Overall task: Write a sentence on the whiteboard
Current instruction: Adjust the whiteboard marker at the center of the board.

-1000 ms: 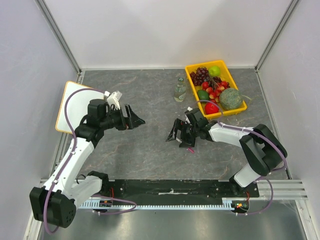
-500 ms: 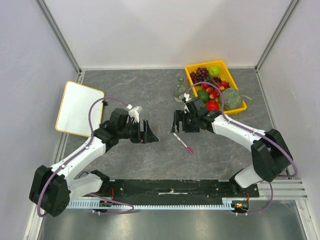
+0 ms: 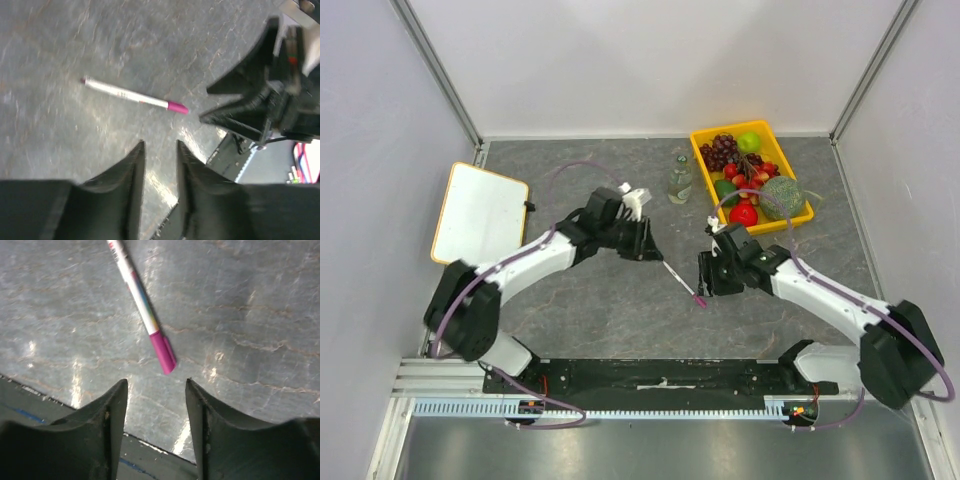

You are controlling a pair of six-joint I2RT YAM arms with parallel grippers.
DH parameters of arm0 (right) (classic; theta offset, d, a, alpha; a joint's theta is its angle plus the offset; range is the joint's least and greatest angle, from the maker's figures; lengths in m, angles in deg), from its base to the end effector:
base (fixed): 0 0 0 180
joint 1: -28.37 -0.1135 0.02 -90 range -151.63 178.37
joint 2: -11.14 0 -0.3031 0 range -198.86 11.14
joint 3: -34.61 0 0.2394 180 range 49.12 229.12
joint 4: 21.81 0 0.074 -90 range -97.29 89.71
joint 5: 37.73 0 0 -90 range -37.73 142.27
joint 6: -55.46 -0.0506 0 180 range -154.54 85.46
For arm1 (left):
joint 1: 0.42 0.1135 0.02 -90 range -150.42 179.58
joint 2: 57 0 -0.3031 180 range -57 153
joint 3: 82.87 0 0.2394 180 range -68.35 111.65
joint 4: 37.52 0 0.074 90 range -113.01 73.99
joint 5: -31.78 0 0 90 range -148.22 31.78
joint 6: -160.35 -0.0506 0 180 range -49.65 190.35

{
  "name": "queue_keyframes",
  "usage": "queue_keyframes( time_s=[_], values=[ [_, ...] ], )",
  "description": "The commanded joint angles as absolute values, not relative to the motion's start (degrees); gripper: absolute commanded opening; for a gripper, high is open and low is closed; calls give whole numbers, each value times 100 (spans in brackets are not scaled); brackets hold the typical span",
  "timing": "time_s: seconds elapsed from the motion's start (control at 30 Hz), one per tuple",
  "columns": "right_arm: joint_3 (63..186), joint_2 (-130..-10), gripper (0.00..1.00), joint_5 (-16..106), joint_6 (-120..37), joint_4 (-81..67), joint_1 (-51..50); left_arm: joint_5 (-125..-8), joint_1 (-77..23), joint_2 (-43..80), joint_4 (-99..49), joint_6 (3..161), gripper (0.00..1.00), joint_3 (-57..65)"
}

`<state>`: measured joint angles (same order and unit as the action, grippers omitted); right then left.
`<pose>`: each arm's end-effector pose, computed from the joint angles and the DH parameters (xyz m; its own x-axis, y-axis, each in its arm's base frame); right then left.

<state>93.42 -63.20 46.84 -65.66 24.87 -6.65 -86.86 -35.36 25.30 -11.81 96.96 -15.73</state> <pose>0.1830 0.1341 0.2312 -0.9342 -0.0263 -0.3559 -0.1456 0.9387 0.3126 0.2320 -0.1917 0.2738 -0.8378 0.1058 -0.5356 0.4748 0.6255 -0.6191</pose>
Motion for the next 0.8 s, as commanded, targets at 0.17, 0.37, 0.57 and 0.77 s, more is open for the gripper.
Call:
queue_keyframes(
  time_s=[0.17,0.37,0.57,0.77],
  values=[
    [8507,-5390,46,3794,-7357,1951,-678,-8504,-4067,5108,-1396,8855,17,388],
    [8823,-5381,54,4145,-7137,2092,-669,-8275,-4208,5823,-1351,8810,5,513],
    [9166,-5547,67,4365,-6944,2136,-652,-8055,-4208,5375,-1387,8801,2,-470],
    [9430,-5794,78,4375,-6882,2083,-608,-8054,-4269,4646,-1562,9187,2,-1490]
  ],
)
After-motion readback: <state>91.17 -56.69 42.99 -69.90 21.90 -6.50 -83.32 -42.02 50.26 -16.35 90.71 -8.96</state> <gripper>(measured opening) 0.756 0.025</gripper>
